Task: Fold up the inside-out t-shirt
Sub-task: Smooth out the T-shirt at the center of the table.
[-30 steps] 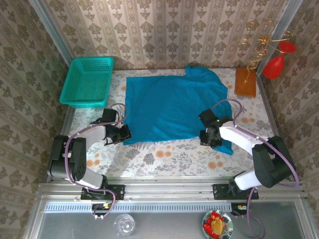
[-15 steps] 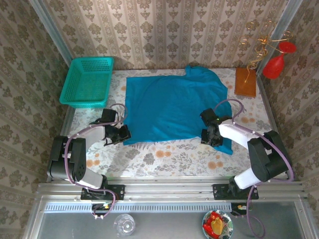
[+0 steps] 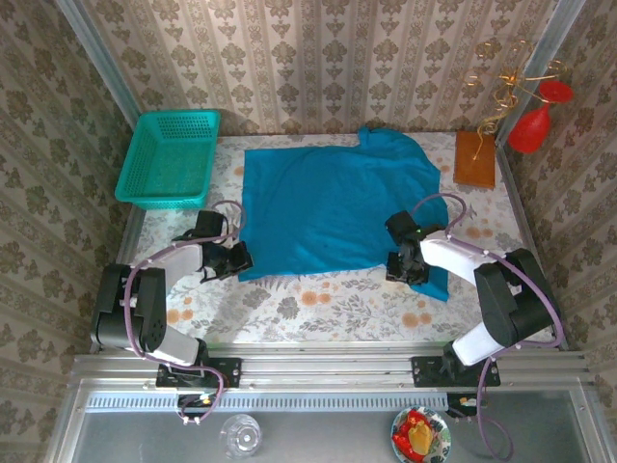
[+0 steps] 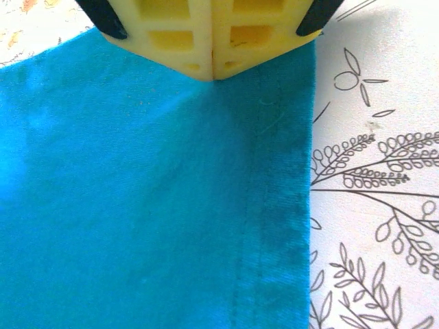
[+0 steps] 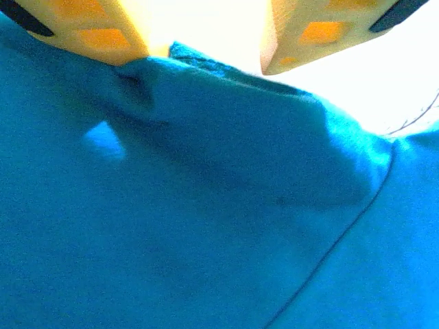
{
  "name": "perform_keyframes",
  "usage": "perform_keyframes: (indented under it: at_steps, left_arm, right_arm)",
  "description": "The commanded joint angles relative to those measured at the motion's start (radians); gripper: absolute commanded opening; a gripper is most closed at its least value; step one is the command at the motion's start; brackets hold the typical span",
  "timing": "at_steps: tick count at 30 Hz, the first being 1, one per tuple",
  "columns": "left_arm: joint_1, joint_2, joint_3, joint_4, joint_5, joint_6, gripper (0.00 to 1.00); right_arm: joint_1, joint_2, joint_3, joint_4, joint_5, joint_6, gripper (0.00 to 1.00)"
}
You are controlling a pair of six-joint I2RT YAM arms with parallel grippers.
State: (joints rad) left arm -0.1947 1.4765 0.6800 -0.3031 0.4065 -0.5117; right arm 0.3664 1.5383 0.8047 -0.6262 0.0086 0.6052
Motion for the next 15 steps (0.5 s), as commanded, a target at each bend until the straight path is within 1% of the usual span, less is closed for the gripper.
perform_keyframes:
  at_steps: [1,4,10,13,15]
  left_arm:
    - [0.006,-0.019,-0.003,-0.023,0.003,0.010,0.08]
    - [0.006,-0.018,-0.002,-0.025,0.003,0.013,0.08]
    - [0.006,-0.016,0.004,-0.035,0.006,0.016,0.08]
    - [0.006,-0.026,0.010,-0.046,0.006,0.019,0.08]
    - [0.006,-0.041,0.015,-0.055,0.003,0.021,0.08]
  right_arm:
    - [0.026,-0.003,-0.024,0.005,-0.143,0.001,0.44]
    - [0.055,-0.015,-0.023,0.002,-0.200,0.002,0.46]
    - [0.077,-0.085,0.007,-0.058,-0.234,-0.025,0.53]
    - [0.075,-0.126,0.017,-0.074,-0.219,-0.034,0.56]
    - [0.075,-0.139,0.027,-0.095,-0.150,-0.035,0.59]
